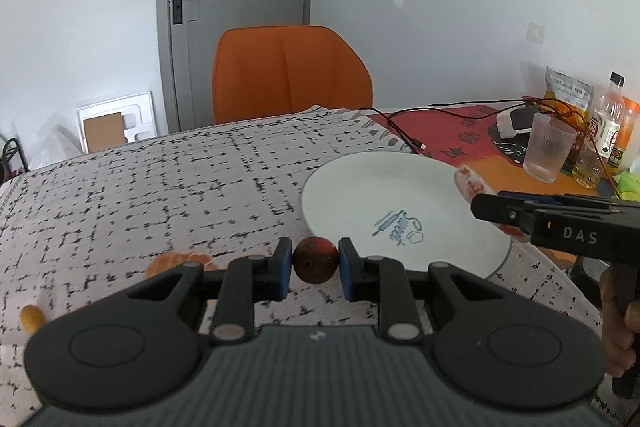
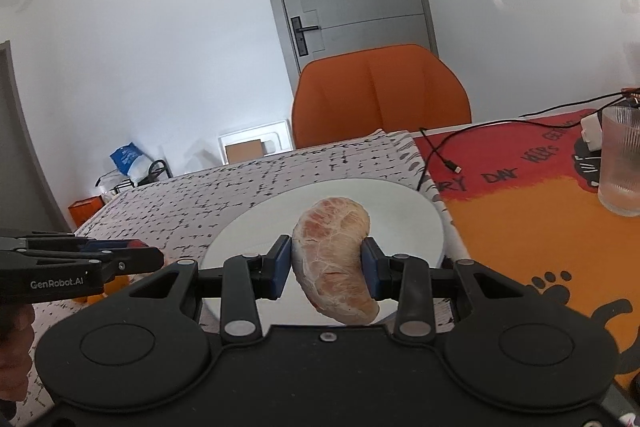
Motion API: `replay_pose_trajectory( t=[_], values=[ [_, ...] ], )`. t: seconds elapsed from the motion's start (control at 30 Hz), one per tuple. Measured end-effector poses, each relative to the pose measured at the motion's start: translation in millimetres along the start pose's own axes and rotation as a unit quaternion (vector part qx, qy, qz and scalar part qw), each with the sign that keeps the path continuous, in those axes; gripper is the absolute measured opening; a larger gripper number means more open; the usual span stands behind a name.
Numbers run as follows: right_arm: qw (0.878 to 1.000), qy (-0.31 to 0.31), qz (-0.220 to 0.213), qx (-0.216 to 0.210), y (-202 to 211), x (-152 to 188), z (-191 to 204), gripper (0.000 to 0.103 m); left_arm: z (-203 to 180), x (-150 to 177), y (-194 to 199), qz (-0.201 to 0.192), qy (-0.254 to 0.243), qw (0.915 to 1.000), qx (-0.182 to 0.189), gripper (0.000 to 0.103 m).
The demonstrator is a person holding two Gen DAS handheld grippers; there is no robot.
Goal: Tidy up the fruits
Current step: 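Carry the plum and pomelo segment in both grippers over the white bowl, then open the right gripper to drop the pomelo segment while the left releases the plum into the bowl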
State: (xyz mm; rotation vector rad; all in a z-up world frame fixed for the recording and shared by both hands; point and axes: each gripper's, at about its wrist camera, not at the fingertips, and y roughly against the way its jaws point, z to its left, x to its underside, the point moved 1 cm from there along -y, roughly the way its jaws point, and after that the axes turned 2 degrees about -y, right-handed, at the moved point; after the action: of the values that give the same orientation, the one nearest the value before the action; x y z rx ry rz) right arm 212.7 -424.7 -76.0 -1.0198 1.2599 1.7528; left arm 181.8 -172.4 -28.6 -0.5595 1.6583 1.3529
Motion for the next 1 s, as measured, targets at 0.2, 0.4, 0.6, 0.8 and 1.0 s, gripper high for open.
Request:
replay_pose_trajectory(
  t=[0.2, 0.4, 0.6, 0.8, 1.0],
  values=[
    [1.0, -0.006, -0.012, 0.021, -4, -2, -13, 0.04, -12, -7, -15, 0.004, -0.009, 0.9999, 0.004, 0.023],
    [0.999, -0.01, -0.022, 0.022, 6, 0, -19, 0.045, -22, -12, -25, 0.008, -0.019, 0.9997, 0.009, 0.023],
    [0.999, -0.018, -0.02, 0.019, 18, 8, -20, 0.046, -30, -15, -31, 0.009, -0.024, 0.9996, 0.014, 0.024],
    [0.999, -0.025, -0.015, 0.015, 23, 12, -18, 0.05, -32, -18, -27, 0.004, -0.028, 0.9996, 0.001, 0.03],
    [0.999, -0.033, -0.012, 0.011, 23, 13, -14, 0.058, -17, -13, -12, 0.004, -0.014, 0.9998, -0.012, 0.055]
  ],
)
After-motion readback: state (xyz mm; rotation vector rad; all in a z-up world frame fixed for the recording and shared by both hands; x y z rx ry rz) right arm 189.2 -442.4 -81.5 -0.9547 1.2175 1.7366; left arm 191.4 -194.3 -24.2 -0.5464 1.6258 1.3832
